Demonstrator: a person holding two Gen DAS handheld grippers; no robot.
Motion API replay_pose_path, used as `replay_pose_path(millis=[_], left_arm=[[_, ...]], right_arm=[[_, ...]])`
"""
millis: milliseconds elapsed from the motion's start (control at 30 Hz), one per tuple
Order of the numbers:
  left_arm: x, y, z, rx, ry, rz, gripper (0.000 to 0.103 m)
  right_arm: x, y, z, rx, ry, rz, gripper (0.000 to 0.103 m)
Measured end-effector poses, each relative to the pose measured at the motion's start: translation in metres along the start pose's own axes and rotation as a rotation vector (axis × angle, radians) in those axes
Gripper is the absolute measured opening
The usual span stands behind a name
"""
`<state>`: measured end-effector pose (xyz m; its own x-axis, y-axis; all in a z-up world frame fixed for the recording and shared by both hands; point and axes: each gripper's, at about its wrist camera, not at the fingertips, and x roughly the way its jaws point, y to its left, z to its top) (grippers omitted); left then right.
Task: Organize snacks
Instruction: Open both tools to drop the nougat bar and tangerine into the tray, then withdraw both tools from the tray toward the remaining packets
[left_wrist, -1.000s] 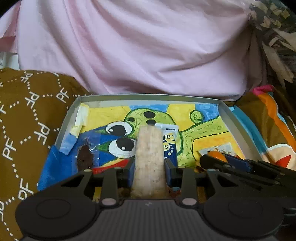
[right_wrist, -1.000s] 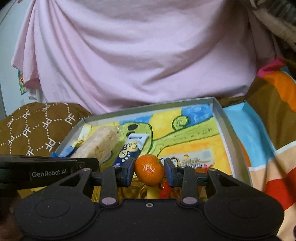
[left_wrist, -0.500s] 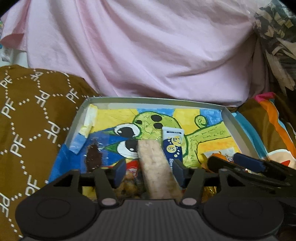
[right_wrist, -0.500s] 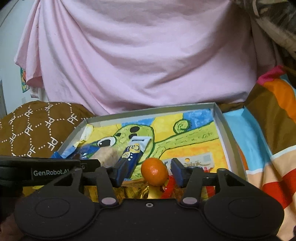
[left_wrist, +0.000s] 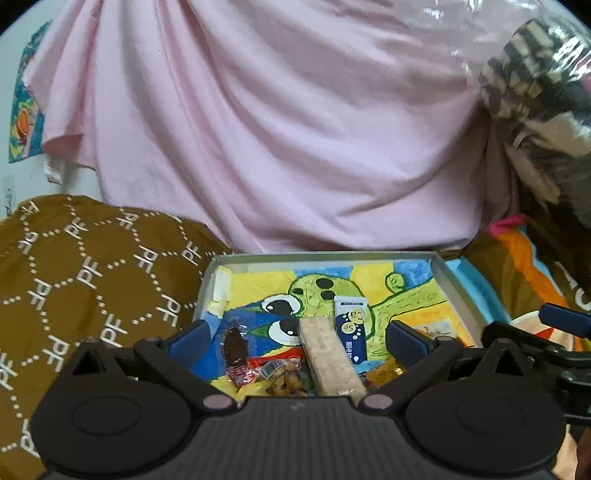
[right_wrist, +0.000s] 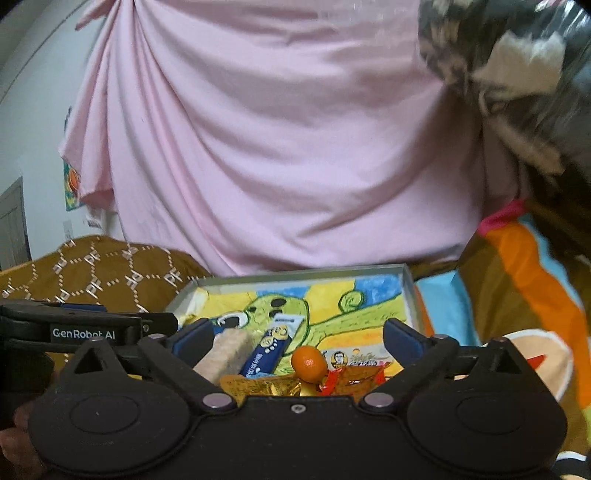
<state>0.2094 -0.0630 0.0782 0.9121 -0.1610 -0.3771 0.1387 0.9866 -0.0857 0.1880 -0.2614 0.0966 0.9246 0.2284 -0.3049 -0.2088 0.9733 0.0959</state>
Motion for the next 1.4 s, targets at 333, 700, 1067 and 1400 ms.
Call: replay_pose_path(millis=[333,700,1067,1400], left_arm=[[-0.072,0.007,-0.006,-0.005,-0.036,-0.009,0.103],[-0.126,0.017,-0.031,0.036,-0.026,0.012,0.103],[-0.146,0.032,-0.062,0.086,0.044,0.058,0.103],[-0.149,0.045,-0.102,0.103,0.151,0.087,0.103]], right_arm=[[-0.072,0.018,0.006,-0.006,-0.046,0.006,0.102],[-0.128,0.049,-0.013,-0.02,-0.017,0.031,0.102],[-0.151,0.075,-0.046,-0.09,0.072,0.043,0.102],[-0.153,0.088,-0.076,-0.125,0.196,0.071,0.102]])
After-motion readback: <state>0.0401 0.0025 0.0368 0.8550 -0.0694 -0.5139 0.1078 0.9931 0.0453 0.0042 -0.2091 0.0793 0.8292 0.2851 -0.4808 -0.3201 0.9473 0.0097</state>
